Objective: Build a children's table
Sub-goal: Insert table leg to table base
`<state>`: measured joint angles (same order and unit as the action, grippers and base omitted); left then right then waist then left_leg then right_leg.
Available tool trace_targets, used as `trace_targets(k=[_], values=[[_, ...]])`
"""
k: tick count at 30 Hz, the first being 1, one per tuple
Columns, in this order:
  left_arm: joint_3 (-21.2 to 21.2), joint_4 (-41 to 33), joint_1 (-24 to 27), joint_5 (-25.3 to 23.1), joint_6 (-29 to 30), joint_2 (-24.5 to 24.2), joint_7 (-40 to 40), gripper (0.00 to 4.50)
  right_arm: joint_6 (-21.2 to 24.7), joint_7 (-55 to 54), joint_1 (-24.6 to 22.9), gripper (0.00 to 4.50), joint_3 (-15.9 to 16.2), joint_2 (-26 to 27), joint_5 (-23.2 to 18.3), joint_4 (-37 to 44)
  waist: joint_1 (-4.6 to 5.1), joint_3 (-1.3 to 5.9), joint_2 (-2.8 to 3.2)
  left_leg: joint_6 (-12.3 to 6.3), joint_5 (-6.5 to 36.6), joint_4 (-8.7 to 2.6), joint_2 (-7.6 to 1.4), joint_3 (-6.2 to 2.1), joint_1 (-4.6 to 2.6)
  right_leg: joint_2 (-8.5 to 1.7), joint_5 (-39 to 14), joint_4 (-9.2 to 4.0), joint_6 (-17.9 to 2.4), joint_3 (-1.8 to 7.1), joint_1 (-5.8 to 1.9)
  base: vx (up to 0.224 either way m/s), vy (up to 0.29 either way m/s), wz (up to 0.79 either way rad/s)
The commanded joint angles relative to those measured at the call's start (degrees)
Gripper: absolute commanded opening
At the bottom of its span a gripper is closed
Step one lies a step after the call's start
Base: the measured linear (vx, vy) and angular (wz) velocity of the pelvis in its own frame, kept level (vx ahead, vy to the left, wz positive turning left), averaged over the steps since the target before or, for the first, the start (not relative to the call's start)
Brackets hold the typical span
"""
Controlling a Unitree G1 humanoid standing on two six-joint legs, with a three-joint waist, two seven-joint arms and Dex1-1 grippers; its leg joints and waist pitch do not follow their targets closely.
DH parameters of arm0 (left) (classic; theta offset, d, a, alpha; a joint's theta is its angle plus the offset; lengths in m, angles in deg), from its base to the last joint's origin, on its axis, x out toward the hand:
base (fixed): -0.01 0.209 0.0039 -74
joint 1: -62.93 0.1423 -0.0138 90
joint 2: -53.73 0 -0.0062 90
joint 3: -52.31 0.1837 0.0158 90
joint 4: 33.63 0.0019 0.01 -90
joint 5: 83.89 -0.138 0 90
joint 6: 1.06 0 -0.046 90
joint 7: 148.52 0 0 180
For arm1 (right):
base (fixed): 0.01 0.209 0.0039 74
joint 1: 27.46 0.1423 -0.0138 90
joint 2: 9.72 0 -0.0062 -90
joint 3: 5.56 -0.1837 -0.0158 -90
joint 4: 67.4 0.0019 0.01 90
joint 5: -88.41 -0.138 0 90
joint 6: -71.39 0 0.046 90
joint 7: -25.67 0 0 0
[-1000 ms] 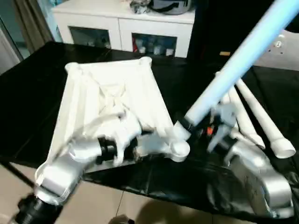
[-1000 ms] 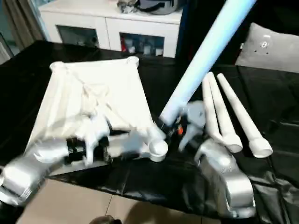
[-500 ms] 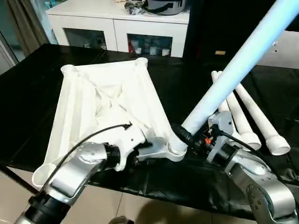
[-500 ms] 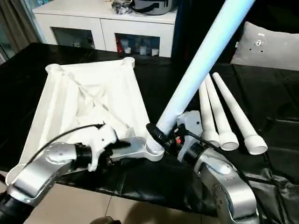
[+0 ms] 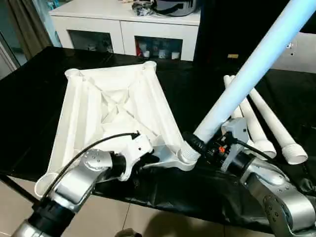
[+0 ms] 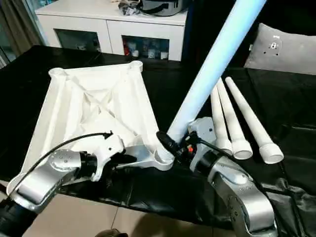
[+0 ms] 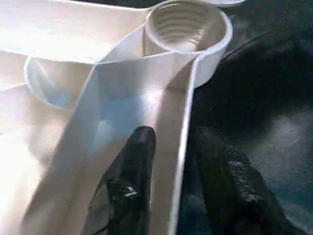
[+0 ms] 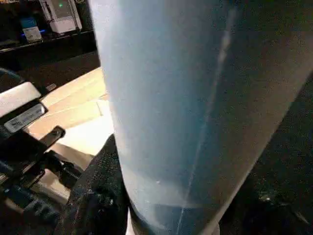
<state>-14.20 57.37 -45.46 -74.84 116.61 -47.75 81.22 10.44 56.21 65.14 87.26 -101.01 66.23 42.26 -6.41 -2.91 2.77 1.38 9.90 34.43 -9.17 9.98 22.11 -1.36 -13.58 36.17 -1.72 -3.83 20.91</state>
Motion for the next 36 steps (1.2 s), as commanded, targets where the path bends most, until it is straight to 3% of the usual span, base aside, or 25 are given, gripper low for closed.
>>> trace_targets(k=[1,7,8,16,19,21,22,24,25,26,30,32,36], values=[[-0.1,1.1,-0.8,-0.8,-0.6,0.0,0.4,1.23,0.9,0.3,-0.1,1.89,0.4,-0.7,-0.5,2.0,0.06,3.14,-0.06,-0.06,12.7,-4.17,-4.62,-2.44,-1.3,-7.61,-14.2,-5.83,-6.0,4.13,-1.34,0.0,0.0,0.0],[0.6,4.6,-2.5,-2.0,-2.9,0.2,1.7,0.7,1.5,0.2,-0.1,1.89,0.5,-1.1,-0.5,2.1,0.03,3.14,-0.02,-0.05,13.0,-4.14,-4.63,-2.41,-1.4,-7.65,-14.4,-5.88,-6.0,4.15,-1.28,0.0,0.0,0.0],[0.8,4.9,-2.6,-2.3,-3.2,0.1,1.7,0.7,1.5,0.2,-0.1,1.89,0.5,-1.2,-0.5,2.0,0.04,3.11,0.2,-0.03,13.1,-4.17,-4.61,-2.48,-1.33,-7.7,-14.6,-5.92,-6.0,4.16,-1.3,0.0,0.0,0.0],[2.4,7.8,-4.2,-4.3,-6.6,-1.2,4.3,0.04,3.1,-0.3,1.3,1.89,1.9,-1.5,0.5,0.9,0.14,3.01,0.02,0.46,14.6,-4.34,-4.63,-2.55,-1.54,-7.72,-17.7,-6.19,-5.4,4.17,-1.09,0.0,0.0,0.0],[3.0,13.4,-6.9,-6.5,-12.7,-2.1,6.9,0.0,4.7,-0.4,4.0,1.89,2.4,-0.4,-0.5,-0.8,0.35,3.16,-0.3,0.12,13.3,-4.25,-4.5,-2.52,-1.36,-7.81,-16.0,-6.01,-5.7,4.16,-1.22,0.0,0.0,0.0],[2.8,14.4,-7.5,-6.6,-13.7,-2.1,7.5,0.0,4.7,-0.6,4.5,1.89,2.5,-0.3,-0.3,-1.2,0.44,3.14,-0.16,0.57,13.8,-4.28,-4.65,-2.49,-1.49,-7.89,-16.5,-5.97,-5.7,4.15,-1.16,0.0,0.0,0.0],[2.3,17.6,-8.9,-6.7,-19.3,-1.9,8.9,0.0,3.7,-1.3,5.9,1.89,2.8,0.0,1.2,-2.9,0.36,3.09,-0.48,0.62,13.9,-4.29,-4.68,-2.46,-1.54,-8.01,-17.0,-6.03,-5.7,4.21,-1.11,0.0,0.0,0.0],[2.1,19.0,-9.3,-6.9,-21.9,-1.8,9.3,0.0,3.3,-1.5,6.5,1.89,3.0,0.2,1.7,-3.7,0.36,3.13,-0.27,0.69,13.8,-4.25,-4.58,-2.44,-1.53,-8.01,-17.4,-6.15,-5.6,4.21,-1.03,0.0,0.0,0.0],[1.4,21.7,-10.5,-6.5,-25.5,-1.4,9.8,0.0,1.5,-1.1,7.6,1.89,3.9,0.0,3.2,-5.2,0.36,3.16,-0.88,0.78,13.4,-4.29,-4.66,-2.41,-1.44,-8.01,-16.4,-5.99,-5.9,4.16,-1.06,0.0,0.0,0.0],[1.3,22.6,-10.9,-6.0,-26.5,-1.4,10.8,0.0,0.2,-1.9,7.9,1.89,4.1,0.4,4.1,-5.8,0.32,3.15,-0.71,0.83,13.4,-4.25,-4.54,-2.33,-1.48,-8.05,-16.6,-6.0,-5.9,4.16,-1.02,0.0,0.0,0.0],[1.3,25.7,-12.1,-5.4,-29.1,-1.3,13.8,0.0,0.9,-1.4,8.9,1.89,5.8,-0.4,5.5,-6.5,0.13,3.4,-0.6,0.71,11.7,-4.25,-4.83,-2.31,-1.49,-8.14,-13.4,-5.48,-6.4,4.21,-1.15,0.0,0.0,0.0],[0.7,26.9,-12.7,-4.2,-28.6,-0.5,15.2,0.0,4.5,1.1,10.2,1.89,6.4,-1.2,3.6,-7.5,0.08,3.41,-0.79,0.36,11.2,-4.18,-4.84,-2.2,-1.53,-8.14,-10.9,-5.1,-7.2,4.19,-1.26,0.0,0.0,0.0],[0.0,26.6,-12.4,-1.7,-26.3,0.3,18.3,0.0,3.3,2.9,11.3,1.89,6.9,-1.4,3.7,-9.6,-0.08,3.46,-0.77,-0.24,9.8,-3.94,-4.84,-2.08,-1.27,-8.42,-9.9,-5.04,-8.0,4.18,-1.38,0.0,0.0,0.0]])
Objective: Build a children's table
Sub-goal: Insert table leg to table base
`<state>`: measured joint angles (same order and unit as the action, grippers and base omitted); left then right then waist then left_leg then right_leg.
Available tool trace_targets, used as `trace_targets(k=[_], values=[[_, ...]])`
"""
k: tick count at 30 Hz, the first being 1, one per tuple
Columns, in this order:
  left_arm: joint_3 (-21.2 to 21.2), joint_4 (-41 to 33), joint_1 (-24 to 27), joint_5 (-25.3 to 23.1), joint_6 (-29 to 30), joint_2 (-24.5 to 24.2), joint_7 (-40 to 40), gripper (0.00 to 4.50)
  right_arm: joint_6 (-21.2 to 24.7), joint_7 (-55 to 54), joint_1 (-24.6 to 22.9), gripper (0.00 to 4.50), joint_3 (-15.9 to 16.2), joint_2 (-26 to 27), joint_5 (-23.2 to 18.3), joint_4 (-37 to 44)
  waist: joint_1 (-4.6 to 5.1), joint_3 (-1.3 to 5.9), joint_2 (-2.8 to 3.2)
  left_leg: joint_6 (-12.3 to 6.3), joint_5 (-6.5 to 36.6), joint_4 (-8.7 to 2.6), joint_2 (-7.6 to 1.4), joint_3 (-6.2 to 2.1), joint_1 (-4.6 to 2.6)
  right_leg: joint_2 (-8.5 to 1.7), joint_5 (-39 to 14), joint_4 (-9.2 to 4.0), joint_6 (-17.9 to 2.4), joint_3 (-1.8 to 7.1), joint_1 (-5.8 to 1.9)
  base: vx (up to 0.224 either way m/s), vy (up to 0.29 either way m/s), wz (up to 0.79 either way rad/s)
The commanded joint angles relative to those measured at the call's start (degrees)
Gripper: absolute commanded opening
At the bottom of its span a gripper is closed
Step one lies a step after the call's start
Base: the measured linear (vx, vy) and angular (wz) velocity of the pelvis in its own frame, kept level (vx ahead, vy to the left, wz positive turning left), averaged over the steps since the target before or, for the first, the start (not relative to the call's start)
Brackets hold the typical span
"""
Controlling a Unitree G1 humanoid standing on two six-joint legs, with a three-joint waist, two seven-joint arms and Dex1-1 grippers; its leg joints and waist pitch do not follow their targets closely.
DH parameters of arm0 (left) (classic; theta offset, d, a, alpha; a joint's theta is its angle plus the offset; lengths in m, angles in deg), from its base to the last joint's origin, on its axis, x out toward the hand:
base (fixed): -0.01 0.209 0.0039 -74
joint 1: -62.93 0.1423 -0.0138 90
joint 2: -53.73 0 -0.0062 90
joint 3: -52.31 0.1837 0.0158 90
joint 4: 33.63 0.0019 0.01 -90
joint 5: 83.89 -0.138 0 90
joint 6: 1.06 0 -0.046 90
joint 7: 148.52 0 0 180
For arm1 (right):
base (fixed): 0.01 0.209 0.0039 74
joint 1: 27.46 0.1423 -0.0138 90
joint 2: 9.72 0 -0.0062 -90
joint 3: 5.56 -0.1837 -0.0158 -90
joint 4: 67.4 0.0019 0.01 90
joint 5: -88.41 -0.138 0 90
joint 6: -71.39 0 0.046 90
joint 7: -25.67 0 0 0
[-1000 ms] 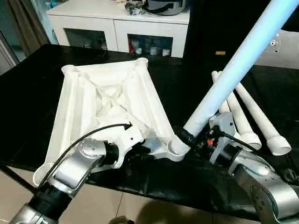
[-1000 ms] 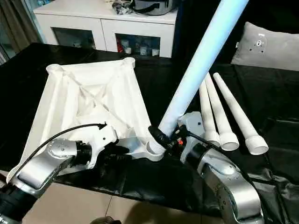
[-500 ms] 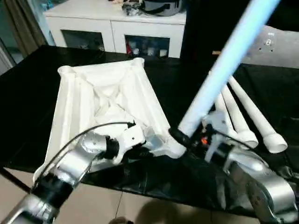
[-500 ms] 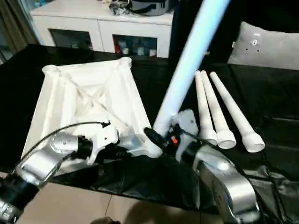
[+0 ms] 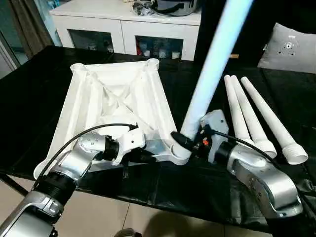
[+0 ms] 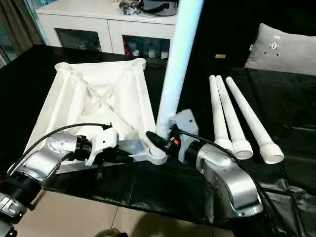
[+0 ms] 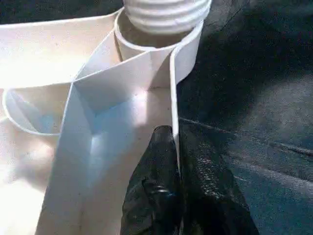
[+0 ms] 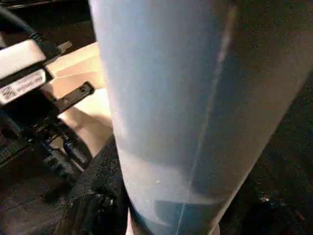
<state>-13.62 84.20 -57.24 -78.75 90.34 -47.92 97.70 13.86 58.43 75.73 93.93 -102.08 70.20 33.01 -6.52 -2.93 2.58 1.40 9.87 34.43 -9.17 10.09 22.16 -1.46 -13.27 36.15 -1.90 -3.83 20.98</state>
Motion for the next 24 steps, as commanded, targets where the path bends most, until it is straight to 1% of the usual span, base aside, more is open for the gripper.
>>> trace_targets(k=[1,4,5,6,7,8,9,11,12,13,15,16,17,18,19,21,23,24], values=[[-0.1,0.4,-0.7,2.4,0.1,0.7,3.0,0.0,0.1,1.8,1.5,1.89,0.8,-0.5,-0.4,-1.5,-0.02,3.47,-0.75,-0.44,9.7,-3.93,-4.83,-2.16,-1.34,-8.28,-10.7,-5.04,-7.7,4.16,-1.49,0.0,0.0,0.0],[-0.1,1.8,-1.0,1.7,-0.4,1.2,2.7,0.0,1.0,3.2,2.0,1.89,1.8,-1.2,-0.4,-2.0,-0.07,3.4,-0.7,-0.63,9.7,-3.93,-4.85,-2.12,-1.4,-8.2,-11.5,-5.17,-7.5,4.11,-1.44,0.0,0.0,0.0],[-0.3,3.0,-1.4,1.2,-1.1,1.7,2.0,0.0,1.4,3.8,2.2,1.89,2.6,-1.7,-0.1,-2.2,-0.09,3.37,-0.9,-0.7,9.7,-3.96,-4.86,-2.08,-1.43,-8.13,-12.0,-5.19,-7.3,4.11,-1.43,0.0,0.0,0.0],[-0.3,3.0,-1.4,1.2,-1.1,1.7,2.0,0.0,1.4,3.9,2.2,1.89,2.6,-1.7,-0.1,-2.2,-0.12,3.33,-0.86,-0.68,9.9,-3.96,-4.86,-2.08,-1.48,-8.18,-12.4,-5.28,-7.2,4.11,-1.4,0.0,0.0,0.0],[-0.4,3.4,-1.5,1.2,-1.2,2.0,2.3,0.0,1.4,3.9,2.4,1.89,2.8,-1.7,0.2,-2.8,-0.2,3.24,-0.89,-0.45,10.8,-4.01,-4.98,-2.12,-1.6,-8.43,-14.3,-5.48,-6.9,4.21,-1.33,0.0,0.0,0.0],[-0.5,3.4,-1.5,1.1,-1.5,2.0,3.0,0.0,1.2,3.9,2.9,1.89,2.9,-1.5,0.5,-3.7,-0.23,3.24,-0.88,-0.33,11.0,-4.03,-4.97,-2.16,-1.58,-8.41,-14.8,-5.51,-6.9,4.2,-1.32,0.0,0.0,0.0],[-0.6,3.3,-1.5,1.0,-1.6,2.0,3.2,0.0,1.0,3.9,3.2,1.89,3.0,-1.3,0.7,-4.2,-0.16,3.22,-1.03,-0.15,11.2,-4.15,-4.93,-2.17,-1.47,-8.37,-15.6,-5.55,-6.7,4.15,-1.41,0.0,0.0,0.0],[-0.8,3.1,-1.5,0.5,-2.0,2.1,3.7,0.0,0.6,4.4,4.1,1.89,3.2,-0.9,1.2,-6.3,-0.12,3.2,-0.97,0.05,11.7,-4.14,-4.97,-2.19,-1.59,-8.47,-16.5,-5.63,-6.8,4.19,-1.26,0.0,0.0,0.0],[-0.9,3.2,-1.5,0.3,-2.2,2.2,3.7,0.0,0.6,4.6,4.3,1.89,3.4,-0.9,1.3,-6.7,-0.08,3.23,-0.99,0.13,11.8,-4.11,-4.98,-2.19,-1.61,-8.52,-16.5,-5.58,-6.9,4.2,-1.23,0.0,0.0,0.0],[-1.0,3.5,-1.7,-0.1,-2.7,2.2,3.5,0.0,0.4,5.0,4.6,1.89,3.8,-0.8,1.6,-7.6,-0.04,3.2,-1.16,0.05,11.5,-4.12,-4.93,-2.13,-1.57,-8.42,-16.2,-5.63,-6.9,4.2,-1.25,0.0,0.0,0.0],[-1.0,3.7,-1.8,-0.2,-2.9,2.3,3.4,0.0,0.3,5.2,4.7,1.89,4.0,-0.8,1.8,-8.0,-0.1,3.24,-1.03,-0.12,11.1,-4.15,-5.02,-2.15,-1.56,-8.42,-15.3,-5.51,-6.9,4.22,-1.26,0.0,0.0,0.0],[-1.0,4.1,-2.0,-0.4,-3.2,2.3,4.0,0.0,0.0,5.5,5.0,1.89,4.4,-1.0,2.1,-9.4,-0.11,3.27,-1.12,-0.17,11.0,-4.18,-5.05,-2.16,-1.57,-8.36,-14.9,-5.43,-6.9,4.19,-1.26,0.0,0.0,0.0],[-1.0,4.1,-2.0,-0.4,-3.2,2.3,4.1,0.0,0.0,5.5,5.0,1.89,4.4,-1.0,2.1,-9.5,-0.09,3.25,-1.09,-0.16,11.0,-4.16,-4.97,-2.13,-1.54,-8.4,-14.6,-5.42,-7.1,4.19,-1.28,0.0,0.0,0.0],[-1.0,4.0,-2.0,-0.4,-3.3,2.2,4.7,0.0,-0.2,5.5,5.1,1.89,4.4,-1.0,2.3,-10.7,-0.12,3.28,-1.09,-0.14,11.1,-4.11,-4.97,-2.1,-1.58,-8.5,-14.8,-5.47,-7.1,4.2,-1.25,0.0,0.0,0.0],[-1.1,4.0,-2.0,-0.4,-3.2,2.2,5.0,0.0,-0.5,5.6,5.2,1.89,4.2,-1.1,2.4,-11.4,-0.1,3.27,-0.92,-0.09,11.3,-4.11,-4.93,-2.15,-1.54,-8.53,-15.3,-5.51,-7.2,4.18,-1.3,0.0,0.0,0.0],[-1.1,4.0,-2.0,-0.4,-3.3,2.2,5.1,0.0,-0.3,5.8,5.2,1.89,4.1,-1.2,2.4,-12.0,-0.07,3.25,-1.01,0.02,11.7,-4.17,-5.0,-2.19,-1.58,-8.5,-15.9,-5.59,-7.1,4.19,-1.31,0.0,0.0,0.0],[-1.2,4.6,-2.5,-0.7,-3.7,2.4,5.2,0.0,-0.1,7.5,5.5,1.89,4.3,-1.9,2.5,-13.4,-0.02,3.29,-0.79,0.18,12.0,-4.23,-5.05,-2.27,-1.61,-8.41,-15.3,-5.49,-7.3,4.18,-1.3,0.0,0.0,0.0],[-1.2,4.7,-2.5,-0.8,-3.7,2.4,5.2,0.0,0.0,7.7,5.5,1.89,4.3,-2.0,2.5,-13.5,-0.02,3.3,-0.92,0.22,12.2,-4.23,-5.1,-2.23,-1.65,-8.44,-15.0,-5.53,-7.4,4.22,-1.34,0.0,0.0,0.0]])
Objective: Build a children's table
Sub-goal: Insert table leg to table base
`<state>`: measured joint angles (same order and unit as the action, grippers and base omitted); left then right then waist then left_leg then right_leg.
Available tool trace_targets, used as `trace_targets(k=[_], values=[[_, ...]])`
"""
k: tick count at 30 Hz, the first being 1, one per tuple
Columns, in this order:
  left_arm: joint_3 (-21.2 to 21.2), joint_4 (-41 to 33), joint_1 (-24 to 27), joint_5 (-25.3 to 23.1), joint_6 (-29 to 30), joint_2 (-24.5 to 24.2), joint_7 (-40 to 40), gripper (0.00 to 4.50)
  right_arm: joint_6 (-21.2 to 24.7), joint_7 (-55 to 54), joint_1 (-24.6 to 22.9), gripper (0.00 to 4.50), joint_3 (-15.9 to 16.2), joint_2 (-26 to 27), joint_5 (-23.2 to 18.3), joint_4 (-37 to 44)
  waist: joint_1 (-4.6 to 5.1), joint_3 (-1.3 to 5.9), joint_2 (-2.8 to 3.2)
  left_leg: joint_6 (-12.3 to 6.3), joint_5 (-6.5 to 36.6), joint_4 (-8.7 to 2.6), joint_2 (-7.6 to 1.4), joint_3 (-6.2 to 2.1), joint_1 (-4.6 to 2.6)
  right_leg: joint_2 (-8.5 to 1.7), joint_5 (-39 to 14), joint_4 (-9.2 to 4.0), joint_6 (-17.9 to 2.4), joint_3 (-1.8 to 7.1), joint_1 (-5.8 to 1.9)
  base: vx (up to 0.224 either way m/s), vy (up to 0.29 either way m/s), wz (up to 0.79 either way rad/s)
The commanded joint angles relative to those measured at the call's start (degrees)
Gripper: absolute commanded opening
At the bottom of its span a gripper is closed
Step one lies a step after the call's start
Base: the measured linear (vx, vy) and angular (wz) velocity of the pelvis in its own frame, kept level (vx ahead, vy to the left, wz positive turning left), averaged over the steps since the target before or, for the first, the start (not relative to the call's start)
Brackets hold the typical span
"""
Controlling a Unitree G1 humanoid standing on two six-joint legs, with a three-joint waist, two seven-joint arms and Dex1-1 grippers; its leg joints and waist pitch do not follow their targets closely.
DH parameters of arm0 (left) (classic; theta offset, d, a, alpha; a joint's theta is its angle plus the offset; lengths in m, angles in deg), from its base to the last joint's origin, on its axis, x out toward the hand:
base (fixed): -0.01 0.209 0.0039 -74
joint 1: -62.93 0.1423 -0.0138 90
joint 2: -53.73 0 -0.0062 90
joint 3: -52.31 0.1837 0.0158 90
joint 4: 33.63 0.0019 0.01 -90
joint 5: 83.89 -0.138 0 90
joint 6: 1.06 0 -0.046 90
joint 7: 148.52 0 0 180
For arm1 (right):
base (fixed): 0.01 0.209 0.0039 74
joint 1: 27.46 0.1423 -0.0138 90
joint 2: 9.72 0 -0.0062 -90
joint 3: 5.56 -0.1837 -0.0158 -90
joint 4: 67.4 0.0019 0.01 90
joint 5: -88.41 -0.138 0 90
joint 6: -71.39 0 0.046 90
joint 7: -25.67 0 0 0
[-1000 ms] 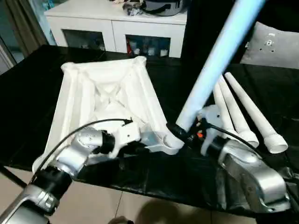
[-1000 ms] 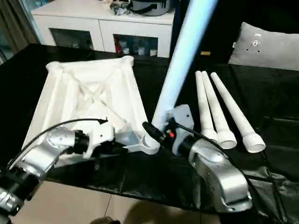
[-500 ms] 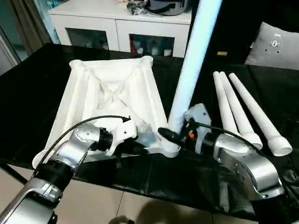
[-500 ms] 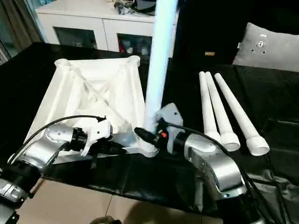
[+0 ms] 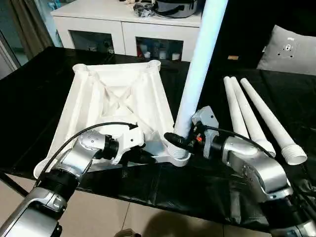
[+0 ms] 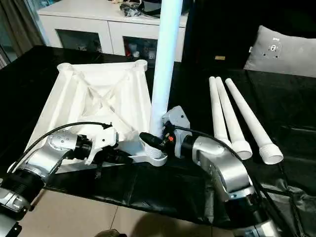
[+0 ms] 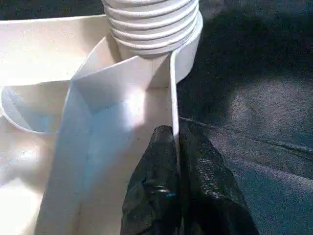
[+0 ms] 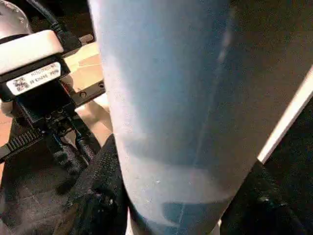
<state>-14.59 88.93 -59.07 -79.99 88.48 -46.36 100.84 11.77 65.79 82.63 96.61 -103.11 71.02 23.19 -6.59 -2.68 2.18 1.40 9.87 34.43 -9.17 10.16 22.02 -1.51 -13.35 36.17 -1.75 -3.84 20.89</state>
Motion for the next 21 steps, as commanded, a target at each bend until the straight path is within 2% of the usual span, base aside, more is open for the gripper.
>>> trace_targets(k=[1,4,13,21], values=[[-0.3,0.2,-0.9,0.4,-1.9,0.9,2.0,0.0,2.0,0.8,-1.4,1.89,1.9,-1.2,1.7,-3.6,0.0,3.07,-0.49,0.21,12.1,-4.2,-5.08,-2.29,-1.49,-8.42,-14.6,-5.52,-7.7,4.23,-1.24,0.0,0.0,0.0],[-0.4,0.9,-1.3,0.2,-2.2,1.1,2.0,0.0,2.1,1.8,-1.2,1.89,2.2,-1.7,1.5,-3.3,-0.02,3.14,-0.55,0.25,12.2,-4.25,-5.16,-2.3,-1.54,-8.38,-13.7,-5.43,-7.8,4.22,-1.28,0.0,0.0,0.0],[-0.7,2.1,-2.1,-0.5,-2.8,1.6,2.0,0.0,4.3,5.5,1.2,1.89,2.3,-4.7,0.9,-2.4,-0.21,3.09,-0.76,-0.05,12.3,-4.09,-5.12,-2.21,-1.6,-8.44,-15.6,-5.69,-7.8,4.24,-1.24,0.0,0.0,0.0],[-0.4,2.8,-2.5,-1.2,-3.7,2.3,2.2,0.0,2.4,5.7,3.2,1.89,2.7,-4.1,2.2,-6.9,-0.49,3.16,-0.65,0.16,12.5,-4.09,-5.14,-2.22,-1.73,-8.51,-15.5,-5.71,-8.3,4.13,-1.12,0.0,0.0,0.0]])
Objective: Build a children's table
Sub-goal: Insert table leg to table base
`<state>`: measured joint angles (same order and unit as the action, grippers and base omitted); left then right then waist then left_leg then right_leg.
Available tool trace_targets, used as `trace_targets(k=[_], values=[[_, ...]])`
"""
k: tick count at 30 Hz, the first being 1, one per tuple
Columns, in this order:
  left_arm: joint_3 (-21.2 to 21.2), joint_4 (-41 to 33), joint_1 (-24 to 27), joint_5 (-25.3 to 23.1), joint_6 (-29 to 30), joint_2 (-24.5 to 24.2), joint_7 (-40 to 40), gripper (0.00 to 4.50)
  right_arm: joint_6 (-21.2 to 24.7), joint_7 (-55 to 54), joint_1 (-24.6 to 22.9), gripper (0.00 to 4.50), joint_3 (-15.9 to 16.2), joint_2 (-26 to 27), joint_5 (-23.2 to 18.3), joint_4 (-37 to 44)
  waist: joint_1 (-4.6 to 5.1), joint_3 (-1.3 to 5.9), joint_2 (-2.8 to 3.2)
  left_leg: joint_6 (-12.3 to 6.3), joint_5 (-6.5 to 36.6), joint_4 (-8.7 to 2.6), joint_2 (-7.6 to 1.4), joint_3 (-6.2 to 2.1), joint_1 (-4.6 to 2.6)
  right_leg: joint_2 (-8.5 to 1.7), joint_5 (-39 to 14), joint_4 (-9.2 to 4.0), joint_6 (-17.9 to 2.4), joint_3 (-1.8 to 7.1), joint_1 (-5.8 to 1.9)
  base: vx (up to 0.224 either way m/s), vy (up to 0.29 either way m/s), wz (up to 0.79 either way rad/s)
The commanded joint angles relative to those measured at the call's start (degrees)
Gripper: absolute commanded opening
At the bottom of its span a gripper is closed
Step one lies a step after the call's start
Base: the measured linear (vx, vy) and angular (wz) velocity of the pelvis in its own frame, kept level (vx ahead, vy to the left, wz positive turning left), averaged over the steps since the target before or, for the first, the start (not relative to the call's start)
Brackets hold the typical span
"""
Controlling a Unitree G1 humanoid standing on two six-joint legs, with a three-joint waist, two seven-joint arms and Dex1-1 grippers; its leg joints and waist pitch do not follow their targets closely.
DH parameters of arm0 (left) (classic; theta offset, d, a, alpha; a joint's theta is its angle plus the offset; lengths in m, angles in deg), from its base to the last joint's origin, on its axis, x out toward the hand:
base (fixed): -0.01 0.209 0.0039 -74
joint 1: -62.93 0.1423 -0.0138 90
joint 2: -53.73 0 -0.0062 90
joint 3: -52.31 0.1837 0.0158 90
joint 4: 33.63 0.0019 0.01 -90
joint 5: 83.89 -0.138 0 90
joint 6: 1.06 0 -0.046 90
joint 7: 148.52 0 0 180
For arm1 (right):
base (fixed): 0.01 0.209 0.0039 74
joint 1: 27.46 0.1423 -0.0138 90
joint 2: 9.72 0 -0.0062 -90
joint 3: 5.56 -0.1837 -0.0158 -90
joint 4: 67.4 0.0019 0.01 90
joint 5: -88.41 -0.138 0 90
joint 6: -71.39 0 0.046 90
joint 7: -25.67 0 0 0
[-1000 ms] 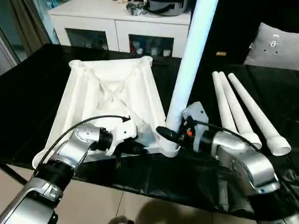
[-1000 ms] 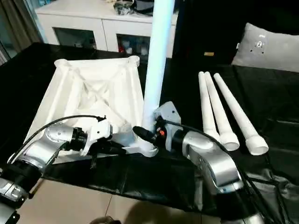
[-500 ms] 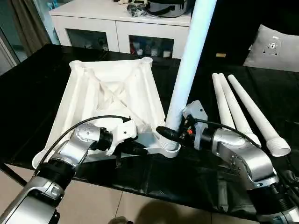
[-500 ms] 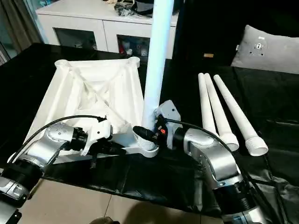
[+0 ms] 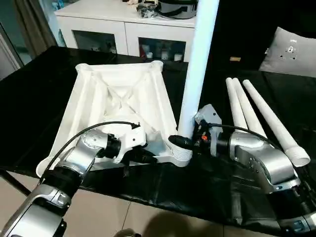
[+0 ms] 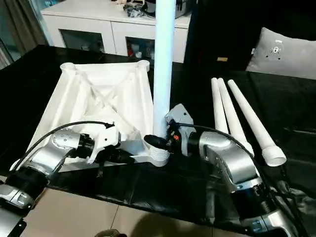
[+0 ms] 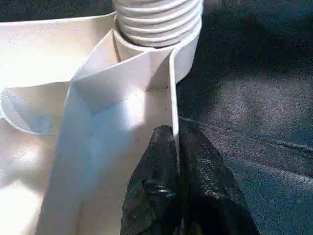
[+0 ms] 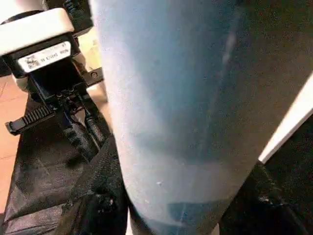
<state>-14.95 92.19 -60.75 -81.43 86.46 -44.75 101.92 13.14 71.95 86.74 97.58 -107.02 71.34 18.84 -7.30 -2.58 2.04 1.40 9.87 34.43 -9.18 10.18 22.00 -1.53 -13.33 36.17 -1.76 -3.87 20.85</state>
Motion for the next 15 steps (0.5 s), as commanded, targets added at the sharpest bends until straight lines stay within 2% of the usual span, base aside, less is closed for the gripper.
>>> trace_targets(k=[1,5,6,8,12,13,15], values=[[-0.1,-0.5,-0.9,0.1,-1.7,0.8,1.2,0.0,0.9,-0.7,-0.9,1.89,1.4,0.4,1.8,-3.6,0.18,2.98,-0.51,0.12,12.7,-4.1,-5.17,-2.19,-1.72,-8.45,-15.6,-5.79,-8.2,4.22,-1.04,0.0,0.0,0.0],[-0.1,-0.4,-0.9,-0.1,-1.8,1.0,1.4,0.0,0.5,-0.6,-1.2,1.89,1.2,0.8,1.9,-5.2,0.26,2.94,-0.52,0.51,13.8,-4.27,-5.25,-2.34,-1.75,-8.55,-16.6,-5.83,-8.0,4.23,-1.05,0.0,0.0,0.0],[-0.2,-0.4,-0.9,-0.2,-1.9,1.0,1.5,0.0,0.3,-0.7,-1.4,1.89,1.1,1.0,1.9,-5.6,0.27,2.91,-0.22,0.65,14.2,-4.32,-5.23,-2.4,-1.73,-8.57,-17.1,-5.87,-8.0,4.24,-1.03,0.0,0.0,0.0],[-0.3,-0.3,-0.9,-0.3,-2.0,1.1,1.4,0.0,-0.3,-1.2,-2.1,1.89,0.3,1.4,1.6,-6.1,0.36,2.93,-0.45,0.84,14.7,-4.39,-5.28,-2.44,-1.77,-8.58,-17.3,-5.88,-8.0,4.26,-1.08,0.0,0.0,0.0],[-0.9,-0.2,-0.8,0.0,-1.8,1.3,1.0,0.0,-0.5,-1.5,-4.4,1.89,-1.9,2.1,-0.4,-5.0,0.23,2.91,-0.45,0.79,15.0,-4.44,-5.38,-2.45,-1.88,-8.61,-17.2,-5.93,-8.1,4.31,-0.94,0.0,0.0,0.0],[-1.1,0.0,-0.8,0.2,-1.8,1.5,0.8,0.0,-0.5,-1.8,-5.5,1.89,-2.9,2.4,-1.2,-4.4,0.06,2.98,0.49,1.03,15.4,-4.46,-5.41,-2.63,-1.92,-8.67,-17.0,-5.84,-8.1,4.3,-0.94,0.0,0.0,0.0],[-1.5,0.3,-0.9,0.4,-1.7,1.6,0.5,0.0,-0.5,-2.2,-7.6,1.89,-4.5,3.0,-2.6,-3.5,0.0,3.04,0.0,1.09,16.2,-4.65,-5.52,-2.52,-1.94,-8.59,-15.6,-5.94,-8.2,4.4,-0.98,0.0,0.0,0.0]])
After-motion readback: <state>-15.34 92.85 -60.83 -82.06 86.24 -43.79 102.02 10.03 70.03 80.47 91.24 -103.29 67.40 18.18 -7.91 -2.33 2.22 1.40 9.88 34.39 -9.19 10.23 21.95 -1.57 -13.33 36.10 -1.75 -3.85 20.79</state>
